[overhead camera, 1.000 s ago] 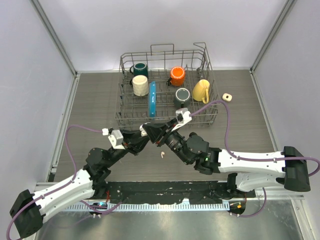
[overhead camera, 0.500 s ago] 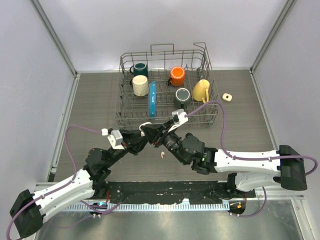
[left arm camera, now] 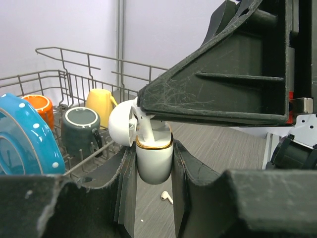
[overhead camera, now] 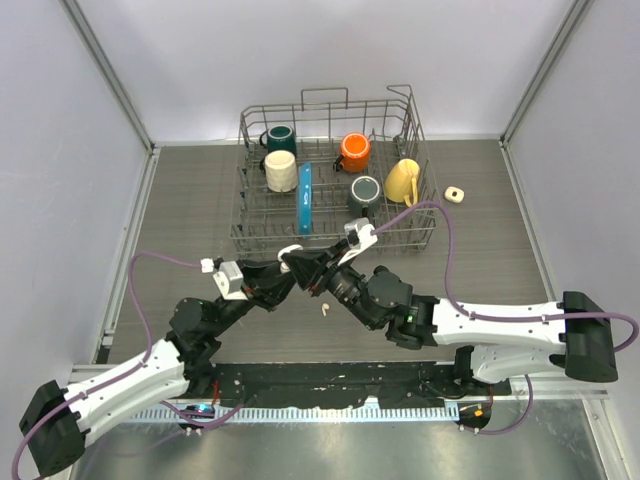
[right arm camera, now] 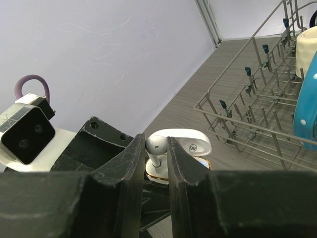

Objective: Insert the wireless bluetooth earbuds into the charging case
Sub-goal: Place the earbud in the charging case.

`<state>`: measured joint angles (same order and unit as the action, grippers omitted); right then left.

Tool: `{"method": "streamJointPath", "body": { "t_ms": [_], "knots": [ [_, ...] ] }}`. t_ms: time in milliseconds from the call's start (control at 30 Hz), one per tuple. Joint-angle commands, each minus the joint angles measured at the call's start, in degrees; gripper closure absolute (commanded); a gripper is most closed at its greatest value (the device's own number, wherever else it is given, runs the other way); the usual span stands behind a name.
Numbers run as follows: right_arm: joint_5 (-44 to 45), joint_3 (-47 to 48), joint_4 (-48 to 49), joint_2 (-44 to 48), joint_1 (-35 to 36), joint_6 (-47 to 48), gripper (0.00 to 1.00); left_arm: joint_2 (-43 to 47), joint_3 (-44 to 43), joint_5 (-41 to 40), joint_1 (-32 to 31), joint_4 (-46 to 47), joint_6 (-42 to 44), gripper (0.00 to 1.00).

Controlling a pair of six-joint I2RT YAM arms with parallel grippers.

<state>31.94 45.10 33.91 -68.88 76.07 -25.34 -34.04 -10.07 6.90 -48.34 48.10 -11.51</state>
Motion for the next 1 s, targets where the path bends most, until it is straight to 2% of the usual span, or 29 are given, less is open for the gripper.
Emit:
{"method": "streamJointPath", "body": {
  "t_ms": [0,400,433,500,533,667,967],
  "knots": [
    [-1.1,-0.2,-5.2,1.7,0.4,1.3,0.99,1.6,-0.9,-2.9,0.0,7.3,1.3,1.0],
    [-2.7,1.5,-10.3,1.7,0.4,2.7,0.99,1.3,-1.0,-2.7,0.1,7.2,1.3,1.0],
    [-2.4,1.7,-11.0,1.9,0.4,2.4,0.96,1.3,-1.0,-2.7,0.0,7.1,1.3,1.0],
    [-2.3,2.0,-11.1,2.2,0.4,2.4,0.84,1.3,-0.9,-2.7,0.0,6.9,1.2,1.0],
    [-2.1,2.2,-11.3,2.2,0.4,2.3,0.75,1.2,-0.8,-2.5,0.0,6.9,1.1,1.0],
    [-2.1,3.8,-11.1,2.2,0.4,2.1,0.63,1.1,-0.8,-1.9,0.0,6.7,1.0,1.0],
    [-3.5,7.8,-10.4,1.0,0.4,2.9,0.46,0.6,-1.0,-0.6,0.0,6.1,0.4,1.0]
  ]
}}
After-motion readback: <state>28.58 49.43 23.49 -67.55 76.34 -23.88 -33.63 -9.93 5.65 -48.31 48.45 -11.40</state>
